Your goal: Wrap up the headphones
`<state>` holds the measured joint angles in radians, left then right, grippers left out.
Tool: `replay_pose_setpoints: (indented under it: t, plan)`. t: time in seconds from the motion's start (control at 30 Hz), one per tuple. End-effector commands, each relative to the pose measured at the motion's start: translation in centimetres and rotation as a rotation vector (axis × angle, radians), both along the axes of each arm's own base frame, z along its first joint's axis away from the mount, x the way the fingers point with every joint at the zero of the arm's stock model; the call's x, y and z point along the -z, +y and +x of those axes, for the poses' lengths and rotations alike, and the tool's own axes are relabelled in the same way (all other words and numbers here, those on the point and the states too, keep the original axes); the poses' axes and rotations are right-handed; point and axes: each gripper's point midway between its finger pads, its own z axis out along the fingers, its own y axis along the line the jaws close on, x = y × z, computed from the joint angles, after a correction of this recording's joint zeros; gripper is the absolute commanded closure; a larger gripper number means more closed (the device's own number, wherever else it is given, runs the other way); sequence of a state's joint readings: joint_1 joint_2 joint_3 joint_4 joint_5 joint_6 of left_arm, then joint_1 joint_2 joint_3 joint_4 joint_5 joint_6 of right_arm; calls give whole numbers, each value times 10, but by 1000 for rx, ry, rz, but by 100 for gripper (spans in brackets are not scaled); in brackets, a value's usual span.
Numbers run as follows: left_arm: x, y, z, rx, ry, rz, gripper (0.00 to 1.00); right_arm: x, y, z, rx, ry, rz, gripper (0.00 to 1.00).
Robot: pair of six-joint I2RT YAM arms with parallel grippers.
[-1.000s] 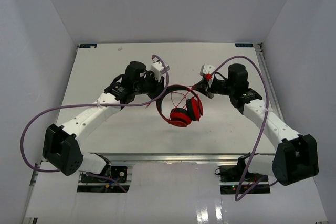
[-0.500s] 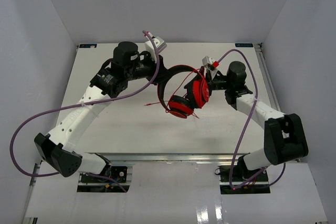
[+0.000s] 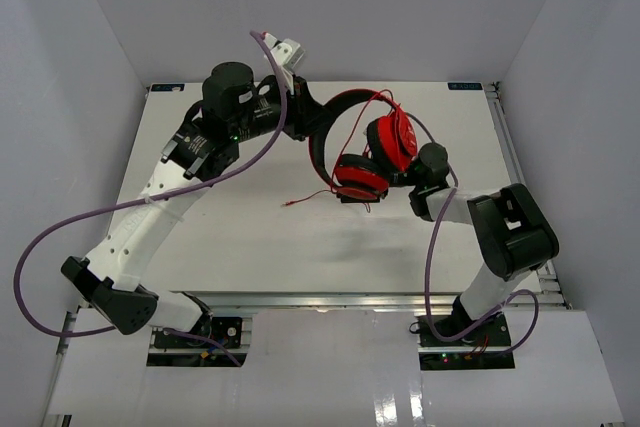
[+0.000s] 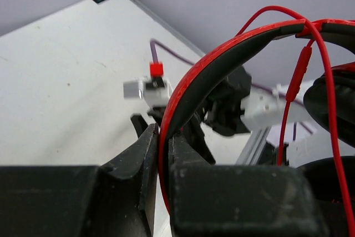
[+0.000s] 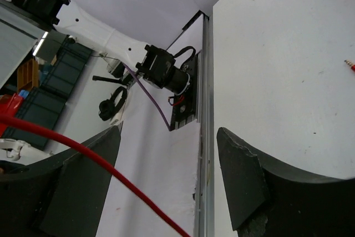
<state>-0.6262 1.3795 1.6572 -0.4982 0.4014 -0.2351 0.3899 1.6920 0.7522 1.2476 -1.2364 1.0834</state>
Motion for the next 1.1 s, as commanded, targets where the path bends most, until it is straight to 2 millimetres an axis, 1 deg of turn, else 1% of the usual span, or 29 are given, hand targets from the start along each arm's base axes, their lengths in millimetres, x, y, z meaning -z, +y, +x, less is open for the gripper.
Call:
replay_pose_setpoints:
  t: [0.0,0.03,0.07,0.1,0.13,0.17,0.2,0.23,0.27,0.3,0.37,0.4,0.47,0.53,0.57,0.6,0.63,0.67,0.7,0.73,0.77,0.8,0.83,0.9,0.93,0.97,1.03,1.07]
  plan:
    - [-79,18,13,-177,-109,-236,100,-54,1,-51,-38,-523,247,24]
    - [-84,23,18,-221,-104,-265,100,-52,3,-56,-43,-509,233,25]
    - [-90,29,22,-273,-98,-297,100,-55,4,-62,-44,-539,236,27]
    - [-96,39,28,-341,-102,-328,100,-52,6,-66,-42,-584,236,28]
    - [-105,57,37,-451,-123,-368,100,-47,5,-70,-37,-612,223,31]
    - [-110,69,42,-524,-128,-398,100,-43,6,-73,-34,-618,207,35]
    - [-114,84,47,-607,-134,-427,100,-38,6,-77,-31,-616,187,44]
    - [-117,102,52,-710,-141,-446,100,-35,5,-80,-21,-607,163,67]
    - [-116,114,58,-785,-141,-447,100,-37,4,-80,1,-659,168,85]
    - [-112,123,62,-847,-136,-435,100,-35,4,-79,17,-678,152,92]
    - [-101,140,73,-975,-140,-388,100,-33,4,-77,25,-676,115,92]
    - [-95,146,78,-1019,-143,-363,100,-31,5,-73,28,-675,88,92]
    - [-71,154,94,-1115,-167,-247,100,-26,9,-54,76,-697,-12,92]
    - [-48,154,108,-1146,-202,-94,100,-22,11,-42,96,-722,-155,92]
    - [-30,153,116,-1159,-203,-16,100,-30,12,-30,132,-811,-216,92]
    - [-11,151,124,-1165,-206,73,100,-33,9,-14,183,-918,-317,92]
    - [3,151,129,-1160,-227,173,100,-17,-5,-2,205,-975,-487,92]
    - [23,149,135,-1150,-224,246,100,-22,-10,6,221,-1030,-559,92]
    - [51,142,141,-1115,-215,333,100,-33,-12,11,232,-1092,-609,92]
    - [71,139,143,-1078,-215,408,100,-25,-23,17,236,-1131,-702,92]
    - [93,134,145,-1027,-214,489,100,-35,-35,29,280,-1202,-783,92]
    - [115,130,146,-974,-212,566,100,-46,-48,39,320,-1269,-865,92]
    - [129,127,144,-939,-205,599,100,-47,-54,45,334,-1308,-910,92]
    - [169,112,135,-788,-167,651,100,-75,-72,59,434,-1437,-983,92]
    - [188,101,128,-701,-141,662,100,-82,-78,67,483,-1491,-1022,92]
    - [197,94,121,-644,-126,660,100,-89,-84,76,542,-1530,-1055,92]
    - [207,79,106,-527,-92,621,100,-96,-92,86,605,-1607,-1103,92]
    - [211,69,93,-442,-78,586,100,-91,-95,89,612,-1621,-1128,92]
